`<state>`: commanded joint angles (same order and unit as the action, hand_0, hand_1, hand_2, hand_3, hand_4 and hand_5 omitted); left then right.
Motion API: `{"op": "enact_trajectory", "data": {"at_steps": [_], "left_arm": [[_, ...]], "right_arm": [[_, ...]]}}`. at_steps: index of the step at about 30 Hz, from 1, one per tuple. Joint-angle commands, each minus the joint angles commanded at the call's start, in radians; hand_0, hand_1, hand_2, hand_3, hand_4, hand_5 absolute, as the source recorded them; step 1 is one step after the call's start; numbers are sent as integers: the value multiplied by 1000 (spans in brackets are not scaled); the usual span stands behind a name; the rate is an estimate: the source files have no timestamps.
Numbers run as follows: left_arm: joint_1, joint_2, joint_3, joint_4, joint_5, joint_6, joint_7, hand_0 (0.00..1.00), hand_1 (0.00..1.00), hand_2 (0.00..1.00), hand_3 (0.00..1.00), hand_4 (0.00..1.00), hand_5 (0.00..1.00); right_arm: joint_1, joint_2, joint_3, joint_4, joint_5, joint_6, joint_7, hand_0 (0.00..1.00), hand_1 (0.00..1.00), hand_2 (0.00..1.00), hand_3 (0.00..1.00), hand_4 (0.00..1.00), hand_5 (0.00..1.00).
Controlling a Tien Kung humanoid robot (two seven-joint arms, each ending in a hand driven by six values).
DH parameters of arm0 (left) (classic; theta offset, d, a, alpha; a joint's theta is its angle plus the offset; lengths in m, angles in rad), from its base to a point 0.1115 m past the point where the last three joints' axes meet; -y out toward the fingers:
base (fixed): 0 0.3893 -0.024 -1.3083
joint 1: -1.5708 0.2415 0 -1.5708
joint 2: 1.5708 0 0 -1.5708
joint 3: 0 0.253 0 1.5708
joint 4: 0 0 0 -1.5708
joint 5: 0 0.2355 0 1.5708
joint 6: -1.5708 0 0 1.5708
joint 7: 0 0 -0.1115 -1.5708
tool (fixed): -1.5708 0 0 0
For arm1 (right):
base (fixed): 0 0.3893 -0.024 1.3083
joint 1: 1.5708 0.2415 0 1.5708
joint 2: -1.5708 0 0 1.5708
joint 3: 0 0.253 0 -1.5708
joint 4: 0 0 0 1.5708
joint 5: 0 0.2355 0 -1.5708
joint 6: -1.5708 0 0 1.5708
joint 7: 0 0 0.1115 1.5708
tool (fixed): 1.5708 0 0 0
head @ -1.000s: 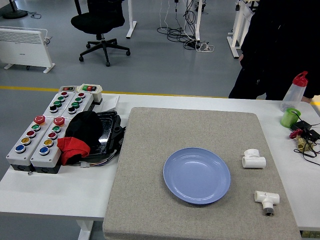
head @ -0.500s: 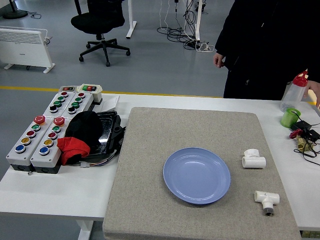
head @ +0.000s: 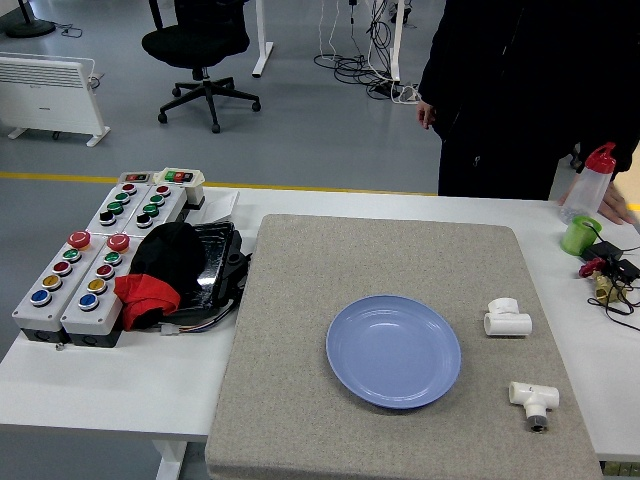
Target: Pick pipe place plate twice
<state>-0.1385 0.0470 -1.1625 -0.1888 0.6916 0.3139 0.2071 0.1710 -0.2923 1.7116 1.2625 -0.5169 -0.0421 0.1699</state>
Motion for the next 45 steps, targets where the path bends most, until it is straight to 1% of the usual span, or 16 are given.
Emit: {"op": "enact_trajectory", "data": {"at_steps": [3, 4, 14, 16, 19, 21, 22, 27, 28, 30, 33, 34, 38, 39, 40, 45], "left_arm": [[1, 1, 3, 0, -3, 1, 0, 753, 795, 777, 729, 501, 998], [2, 1, 2, 0, -5, 2, -2, 752, 795, 776, 729, 499, 998], [-1, 2, 3, 0, -9, 4, -2, 751, 794, 776, 728, 497, 998], [-1, 2, 2, 0, -8, 4, -2, 752, 794, 775, 727, 496, 998], [0, 1, 3, 0, -9, 5, -2, 752, 794, 775, 727, 496, 998], [0, 1, 1, 0, -8, 5, -1, 752, 794, 775, 727, 496, 998], [0, 1, 2, 0, -8, 5, -1, 751, 791, 772, 727, 495, 998], [-2, 2, 4, -1, -11, 5, -1, 751, 791, 772, 727, 495, 998], [-2, 2, 4, -1, -11, 5, -1, 751, 791, 770, 726, 494, 998], [-3, 3, 5, -2, -13, 6, -1, 751, 791, 770, 726, 494, 998], [-3, 3, 7, -2, -19, 7, -3, 751, 791, 770, 726, 494, 998], [-3, 3, 6, -2, -19, 8, -2, 752, 791, 771, 726, 495, 998], [-3, 4, 8, -3, -23, 9, -2, 752, 791, 771, 726, 495, 998], [-3, 4, 9, -3, -24, 9, -2, 752, 791, 771, 726, 495, 998], [-3, 4, 8, -3, -24, 9, -2, 752, 792, 772, 725, 495, 998], [-8, 5, 1, -4, -15, 11, 3, 752, 792, 772, 725, 495, 998]], "right_arm": [[9, -5, -16, -7, -25, 0, -8, 908, 853, 909, 856, 630, 939], [16, -6, -19, -9, -31, -2, -7, 923, 858, 926, 861, 644, 894], [31, -4, -26, -19, -25, -14, -6, 923, 859, 926, 862, 642, 899], [31, -6, -38, -21, -32, -23, -7, 927, 864, 932, 865, 651, 859], [41, -17, -72, -24, -78, -41, -13, 927, 864, 932, 865, 651, 859], [62, -36, -114, -30, -131, -67, -23, 927, 864, 932, 865, 651, 859], [70, -43, -137, -32, -165, -82, -29, 947, 885, 977, 957, 704, 780], [161, -105, -301, -89, -352, -244, -71, 947, 885, 977, 957, 704, 780], [170, -109, -328, -93, -391, -268, -76, 995, 923, 998, 998, 790, 733], [208, -135, -395, -110, -476, -297, -120, 995, 923, 998, 998, 790, 733], [254, -158, -482, -121, -603, -297, -178, 995, 923, 998, 998, 790, 733], [278, -168, -522, -125, -648, -300, -208, 998, 934, 998, 998, 767, 571], [336, -184, -634, -135, -786, -302, -266, 998, 934, 998, 998, 767, 571], [346, -188, -660, -136, -801, -301, -273, 998, 934, 998, 998, 767, 571], [363, -195, -695, -135, -816, -300, -282, 998, 934, 998, 998, 736, 524], [434, -224, -830, -136, -864, -261, -306, 998, 934, 998, 998, 736, 524]]}}
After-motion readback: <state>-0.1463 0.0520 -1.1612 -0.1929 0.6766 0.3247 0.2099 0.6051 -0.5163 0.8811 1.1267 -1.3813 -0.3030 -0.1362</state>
